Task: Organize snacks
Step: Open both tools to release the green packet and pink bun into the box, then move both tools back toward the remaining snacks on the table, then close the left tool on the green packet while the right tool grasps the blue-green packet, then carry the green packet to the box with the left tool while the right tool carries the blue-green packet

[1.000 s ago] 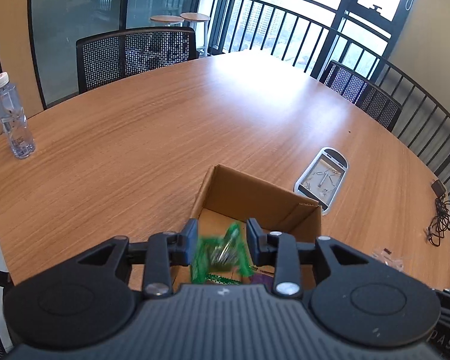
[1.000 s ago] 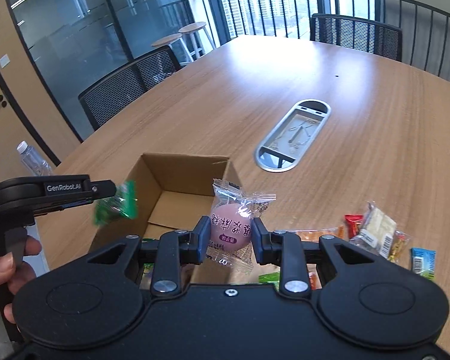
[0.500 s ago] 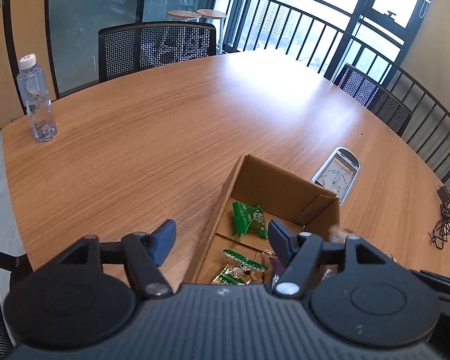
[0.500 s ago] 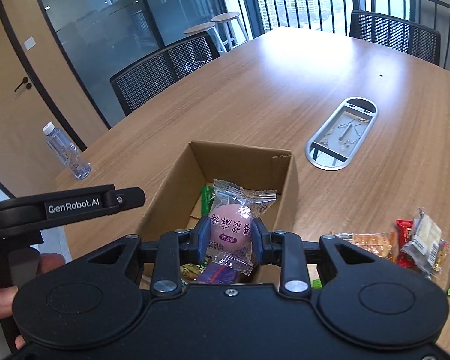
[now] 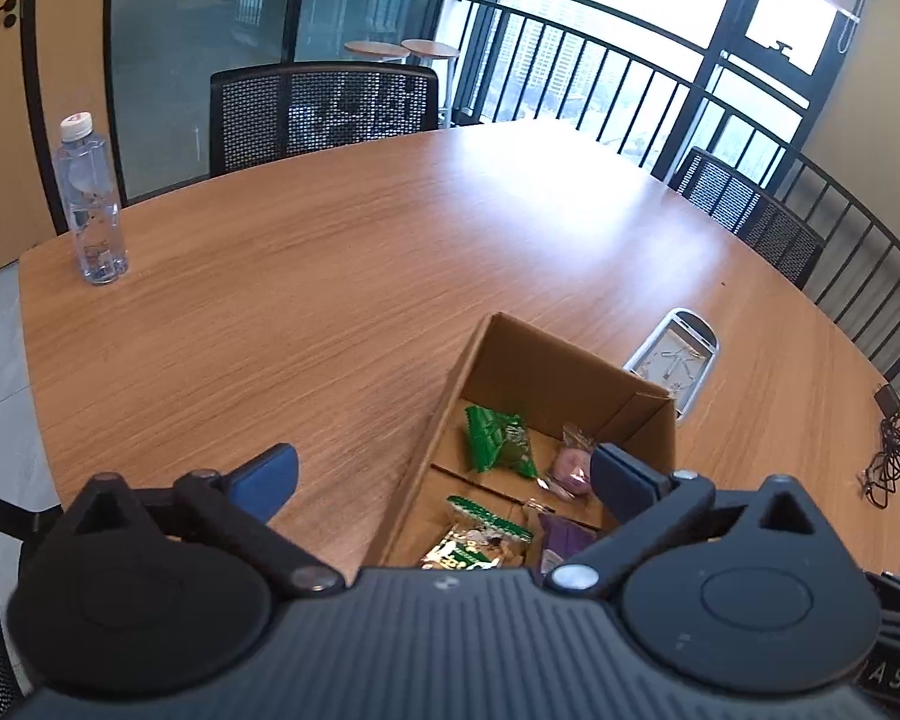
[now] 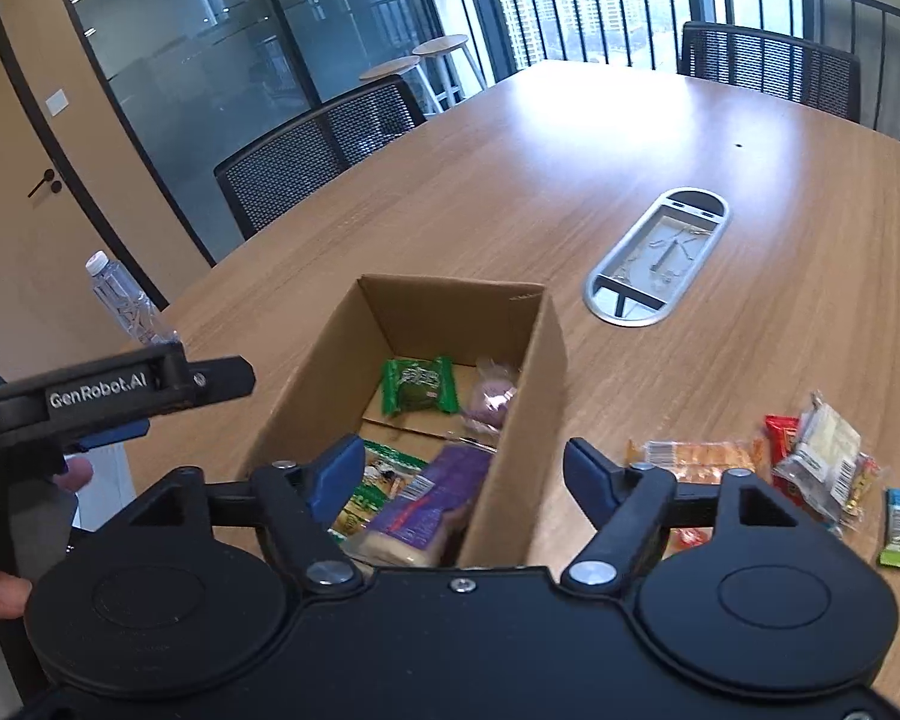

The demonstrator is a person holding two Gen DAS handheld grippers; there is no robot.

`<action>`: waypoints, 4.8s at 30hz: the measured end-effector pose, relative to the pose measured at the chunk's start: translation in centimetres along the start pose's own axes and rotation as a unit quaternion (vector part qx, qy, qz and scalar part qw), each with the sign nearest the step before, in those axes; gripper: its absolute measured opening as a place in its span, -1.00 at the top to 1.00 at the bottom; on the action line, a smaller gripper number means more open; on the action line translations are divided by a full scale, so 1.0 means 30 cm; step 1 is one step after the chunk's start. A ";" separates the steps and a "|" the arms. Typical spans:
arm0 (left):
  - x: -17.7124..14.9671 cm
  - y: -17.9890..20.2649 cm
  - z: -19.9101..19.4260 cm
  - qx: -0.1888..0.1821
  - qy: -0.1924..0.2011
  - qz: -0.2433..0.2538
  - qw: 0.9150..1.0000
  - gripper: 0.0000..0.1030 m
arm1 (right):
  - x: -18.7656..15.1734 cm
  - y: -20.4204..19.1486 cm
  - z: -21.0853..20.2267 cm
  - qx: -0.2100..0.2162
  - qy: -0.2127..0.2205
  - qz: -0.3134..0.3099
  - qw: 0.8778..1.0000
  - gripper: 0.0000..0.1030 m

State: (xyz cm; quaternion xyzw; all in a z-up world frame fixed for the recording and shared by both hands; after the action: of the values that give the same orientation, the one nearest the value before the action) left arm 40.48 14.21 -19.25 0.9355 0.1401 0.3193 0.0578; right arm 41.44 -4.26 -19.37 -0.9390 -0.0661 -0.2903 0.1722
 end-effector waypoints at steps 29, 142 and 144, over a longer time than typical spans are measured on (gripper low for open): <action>-0.169 0.433 -0.006 -0.064 -0.038 0.086 0.993 -1.00 | -0.124 0.466 -0.249 -0.094 0.031 0.082 0.992 -0.90; -0.407 0.572 0.230 -0.039 -0.073 0.024 0.996 0.69 | -0.292 0.888 0.049 -0.117 -0.108 0.081 0.984 0.31; -0.398 0.569 0.210 -0.044 -0.069 0.026 0.996 0.69 | -0.276 0.872 0.023 -0.118 -0.100 0.080 0.985 0.31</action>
State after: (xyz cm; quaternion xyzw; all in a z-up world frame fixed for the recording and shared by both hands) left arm 39.14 -5.77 -27.78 0.9552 0.0977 0.2610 0.0998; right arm 40.85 -28.60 -32.07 -0.9794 0.0273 -0.1855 0.0756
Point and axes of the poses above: each gripper's, at about its wrist camera, not at the fingertips, and z roughly the way its jaws point, y to its right, x to its top, the point moved 10 cm from there along z, roughly the way its jaws point, and after that the axes turned 6 degrees about -y, right-handed, at the moved point
